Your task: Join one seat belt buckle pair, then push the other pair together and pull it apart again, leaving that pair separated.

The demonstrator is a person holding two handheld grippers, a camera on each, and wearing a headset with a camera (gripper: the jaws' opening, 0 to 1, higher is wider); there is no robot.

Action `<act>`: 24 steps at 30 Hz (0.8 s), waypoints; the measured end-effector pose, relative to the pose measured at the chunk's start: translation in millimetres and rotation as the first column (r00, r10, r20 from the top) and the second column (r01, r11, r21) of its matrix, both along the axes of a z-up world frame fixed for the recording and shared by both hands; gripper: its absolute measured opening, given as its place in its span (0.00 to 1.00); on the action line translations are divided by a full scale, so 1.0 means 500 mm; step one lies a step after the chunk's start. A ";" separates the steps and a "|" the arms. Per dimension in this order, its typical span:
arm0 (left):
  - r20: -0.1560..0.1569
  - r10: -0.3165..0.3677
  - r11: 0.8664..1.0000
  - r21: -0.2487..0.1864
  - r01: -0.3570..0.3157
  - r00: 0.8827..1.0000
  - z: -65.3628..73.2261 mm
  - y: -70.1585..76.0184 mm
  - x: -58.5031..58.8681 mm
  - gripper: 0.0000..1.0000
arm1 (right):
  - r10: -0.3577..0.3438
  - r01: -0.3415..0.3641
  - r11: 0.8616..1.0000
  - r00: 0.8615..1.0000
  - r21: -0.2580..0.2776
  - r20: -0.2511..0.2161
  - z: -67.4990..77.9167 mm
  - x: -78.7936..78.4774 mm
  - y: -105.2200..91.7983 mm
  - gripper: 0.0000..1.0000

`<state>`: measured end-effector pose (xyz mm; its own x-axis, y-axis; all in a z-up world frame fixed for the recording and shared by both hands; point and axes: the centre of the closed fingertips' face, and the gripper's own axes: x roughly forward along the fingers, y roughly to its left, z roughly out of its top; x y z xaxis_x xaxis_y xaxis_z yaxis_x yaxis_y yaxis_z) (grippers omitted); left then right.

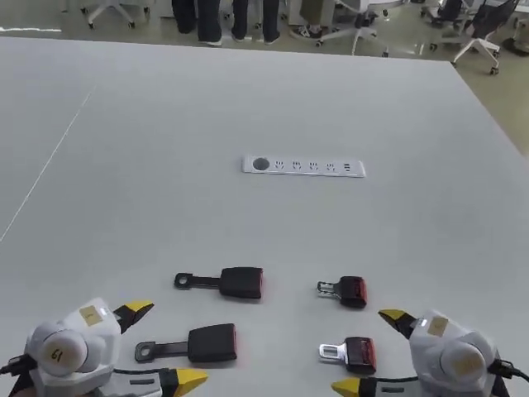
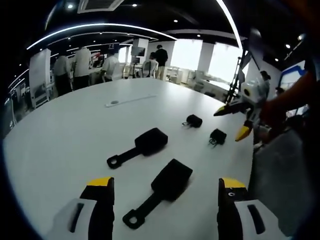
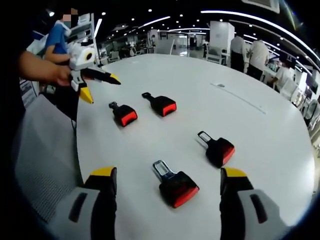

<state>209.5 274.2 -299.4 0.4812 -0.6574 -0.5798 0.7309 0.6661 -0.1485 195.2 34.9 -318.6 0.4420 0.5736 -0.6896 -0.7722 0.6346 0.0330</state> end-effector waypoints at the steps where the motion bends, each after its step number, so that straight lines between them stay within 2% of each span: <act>1: -0.001 -0.017 1.000 0.008 0.017 1.000 -0.005 -0.003 0.000 0.86 | 0.010 -0.010 1.000 1.000 0.000 -0.004 -0.002 0.000 0.002 0.87; 5: 0.001 -0.065 0.997 0.031 0.065 0.998 -0.013 -0.015 0.002 0.83 | 0.089 -0.090 0.995 0.996 -0.051 -0.010 -0.019 -0.004 0.002 0.84; 11: 0.000 -0.122 0.990 0.066 0.122 0.993 -0.032 -0.021 0.004 0.79 | 0.144 -0.146 0.988 0.989 -0.043 -0.046 -0.032 -0.003 0.003 0.79; 13: -0.004 -0.147 0.985 0.090 0.147 0.989 -0.041 -0.020 0.004 0.78 | 0.157 -0.160 0.986 0.986 -0.044 -0.060 -0.037 -0.002 0.001 0.78; 18: -0.020 -0.200 0.972 0.118 0.201 0.980 -0.051 -0.032 0.003 0.73 | 0.190 -0.195 0.979 0.978 -0.065 -0.082 -0.051 -0.002 -0.005 0.77; 22: -0.025 -0.239 0.960 0.143 0.240 0.971 -0.063 -0.038 0.007 0.69 | 0.222 -0.231 0.971 0.967 -0.068 -0.122 -0.064 -0.008 -0.006 0.73; 24: -0.034 -0.252 0.956 0.146 0.254 0.967 -0.064 -0.051 0.007 0.68 | 0.229 -0.240 0.968 0.965 -0.068 -0.131 -0.068 -0.008 -0.005 0.72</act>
<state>212.9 248.7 -331.4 0.3007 -0.6626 -0.6860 0.8767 0.4751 -0.0746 191.2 32.3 -352.6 0.2123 0.5902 -0.7788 -0.8931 0.4406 0.0904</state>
